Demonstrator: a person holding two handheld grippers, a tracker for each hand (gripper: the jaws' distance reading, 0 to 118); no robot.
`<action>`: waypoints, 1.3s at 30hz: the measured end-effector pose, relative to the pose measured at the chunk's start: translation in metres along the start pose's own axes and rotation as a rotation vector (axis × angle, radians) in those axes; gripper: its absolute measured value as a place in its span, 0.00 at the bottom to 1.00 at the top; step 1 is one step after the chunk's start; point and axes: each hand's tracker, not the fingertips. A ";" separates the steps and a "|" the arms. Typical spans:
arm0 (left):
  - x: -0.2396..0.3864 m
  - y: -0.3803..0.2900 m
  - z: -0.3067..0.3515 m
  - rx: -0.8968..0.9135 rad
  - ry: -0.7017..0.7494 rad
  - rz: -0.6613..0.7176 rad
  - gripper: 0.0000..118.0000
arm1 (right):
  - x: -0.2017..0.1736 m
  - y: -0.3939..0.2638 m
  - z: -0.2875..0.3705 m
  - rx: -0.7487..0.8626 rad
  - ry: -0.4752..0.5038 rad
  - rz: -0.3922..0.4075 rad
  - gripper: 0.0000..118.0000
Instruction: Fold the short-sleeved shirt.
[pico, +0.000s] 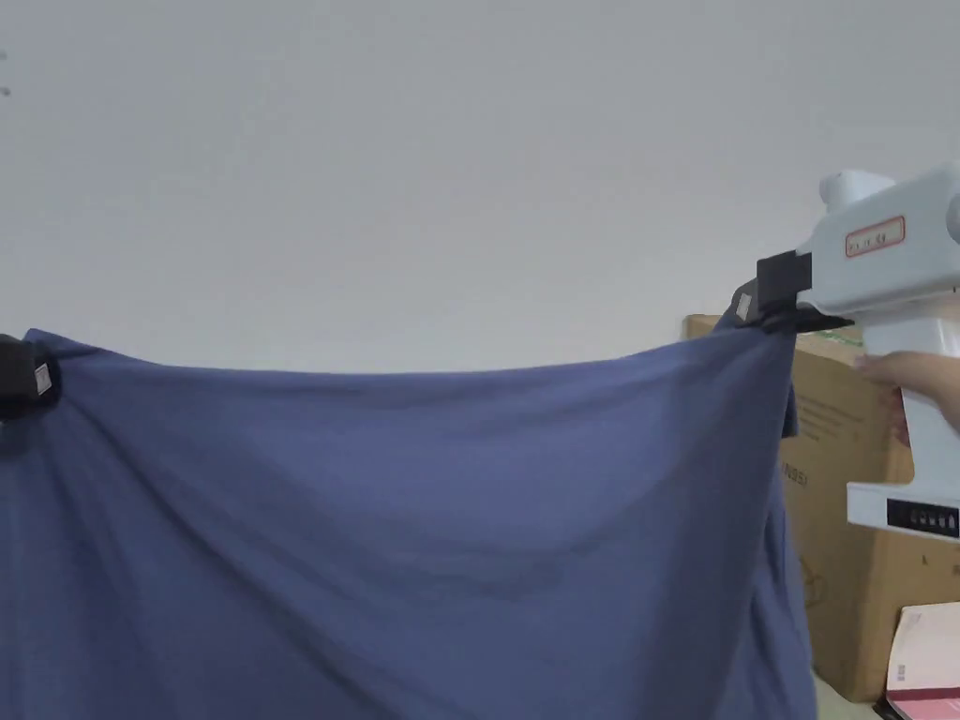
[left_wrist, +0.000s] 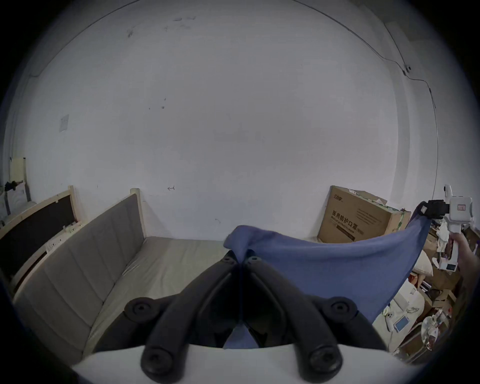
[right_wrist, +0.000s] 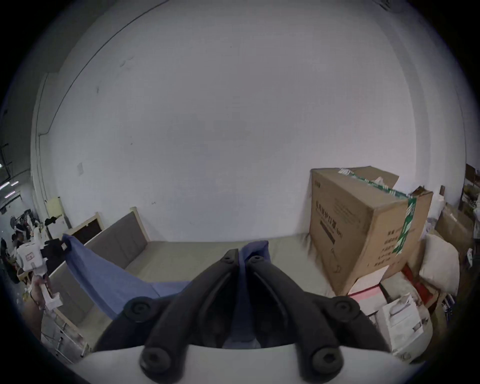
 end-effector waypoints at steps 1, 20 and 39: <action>-0.001 0.005 -0.009 -0.003 0.001 0.007 0.01 | 0.001 0.009 -0.009 0.004 -0.009 0.006 0.02; -0.023 0.037 -0.194 0.100 0.100 0.031 0.01 | -0.012 0.066 -0.193 0.172 -0.161 0.020 0.02; -0.051 -0.354 -0.125 -0.538 -0.020 0.215 0.01 | 0.066 -0.407 -0.156 -0.524 -0.128 -0.010 0.02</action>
